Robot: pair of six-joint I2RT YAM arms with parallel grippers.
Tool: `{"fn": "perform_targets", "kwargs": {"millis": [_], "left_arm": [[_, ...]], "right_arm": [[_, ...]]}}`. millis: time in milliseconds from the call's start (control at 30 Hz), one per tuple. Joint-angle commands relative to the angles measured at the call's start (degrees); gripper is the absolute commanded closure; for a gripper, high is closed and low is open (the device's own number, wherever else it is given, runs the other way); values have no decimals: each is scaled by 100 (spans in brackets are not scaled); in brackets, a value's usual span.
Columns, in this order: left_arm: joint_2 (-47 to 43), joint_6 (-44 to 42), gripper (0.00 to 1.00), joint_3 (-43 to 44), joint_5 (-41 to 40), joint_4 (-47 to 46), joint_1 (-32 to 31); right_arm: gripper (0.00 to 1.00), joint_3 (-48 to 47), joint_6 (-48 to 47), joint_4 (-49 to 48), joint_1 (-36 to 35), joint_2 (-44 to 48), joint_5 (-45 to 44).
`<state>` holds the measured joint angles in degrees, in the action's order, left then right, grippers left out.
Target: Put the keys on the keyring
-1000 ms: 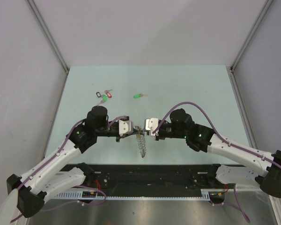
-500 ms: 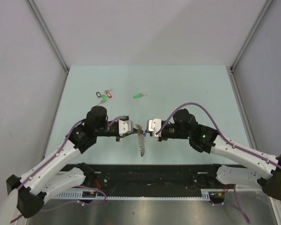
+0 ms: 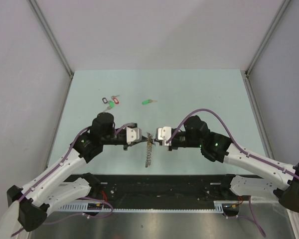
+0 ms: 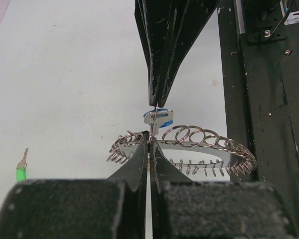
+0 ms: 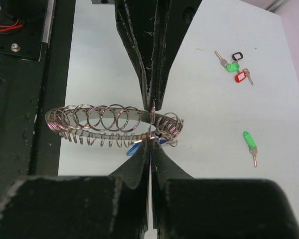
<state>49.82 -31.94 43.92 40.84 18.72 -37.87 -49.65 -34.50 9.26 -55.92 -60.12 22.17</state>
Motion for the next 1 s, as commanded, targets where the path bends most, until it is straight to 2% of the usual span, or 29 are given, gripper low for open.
{"fn": "perform_targets", "kwargs": {"millis": [0,967], "left_arm": [[-43,-119,100,81,266,-264,-37],[-8,-163,100,125,337,-185,-37]], "right_arm": [[100,-265,14,-266,-7,-35,59],[100,-265,31,-354,-24,-149,-2]]}}
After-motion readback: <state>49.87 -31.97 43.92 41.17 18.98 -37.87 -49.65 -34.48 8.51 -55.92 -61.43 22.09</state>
